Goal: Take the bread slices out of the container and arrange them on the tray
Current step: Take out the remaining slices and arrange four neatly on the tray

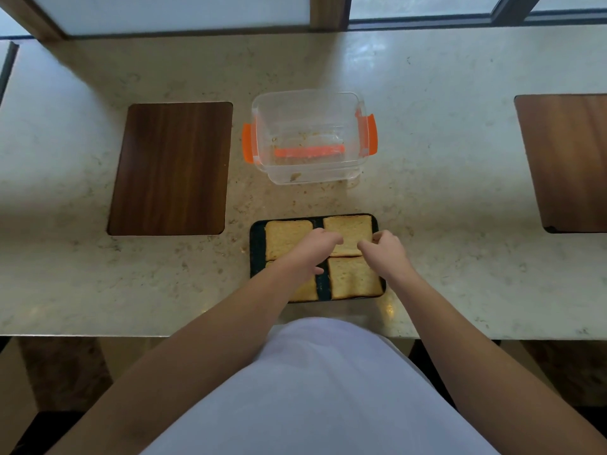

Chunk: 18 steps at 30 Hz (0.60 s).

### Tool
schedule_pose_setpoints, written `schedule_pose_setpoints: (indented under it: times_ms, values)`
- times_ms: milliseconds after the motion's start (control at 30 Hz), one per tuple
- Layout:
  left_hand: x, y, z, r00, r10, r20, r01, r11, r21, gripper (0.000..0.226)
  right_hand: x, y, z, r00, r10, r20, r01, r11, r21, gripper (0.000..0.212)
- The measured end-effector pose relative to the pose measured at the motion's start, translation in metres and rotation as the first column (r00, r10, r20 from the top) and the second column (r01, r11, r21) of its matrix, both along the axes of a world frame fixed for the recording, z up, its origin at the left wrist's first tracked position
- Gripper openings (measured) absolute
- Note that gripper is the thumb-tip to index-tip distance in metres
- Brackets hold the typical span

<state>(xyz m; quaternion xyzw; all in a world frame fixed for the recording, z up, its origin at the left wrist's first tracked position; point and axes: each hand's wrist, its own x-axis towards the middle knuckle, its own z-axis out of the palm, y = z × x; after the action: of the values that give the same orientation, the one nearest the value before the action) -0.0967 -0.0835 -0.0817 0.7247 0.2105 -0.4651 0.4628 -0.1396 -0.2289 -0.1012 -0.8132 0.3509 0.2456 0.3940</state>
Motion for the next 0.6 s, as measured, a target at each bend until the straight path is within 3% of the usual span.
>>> schedule_pose_setpoints:
  times_ms: [167, 333, 600]
  values:
    - [0.006, 0.003, 0.005, 1.0, 0.004, -0.027, -0.003, 0.999, 0.044, 0.054, 0.002, 0.004, -0.001, 1.0, 0.015, 0.017, -0.015, 1.0, 0.014, 0.062]
    - [-0.002, 0.007, 0.003, 0.998, 0.051, -0.036, -0.05, 0.999, 0.01, 0.062, -0.009, -0.004, 0.001, 1.0, -0.012, 0.011, 0.012, 0.999, 0.032, 0.07]
    - [-0.023, 0.017, -0.003, 0.977, 0.148, -0.154, -0.159, 0.985, -0.064, 0.061, -0.033, -0.003, -0.006, 0.999, -0.033, -0.024, 0.035, 0.996, 0.081, 0.055]
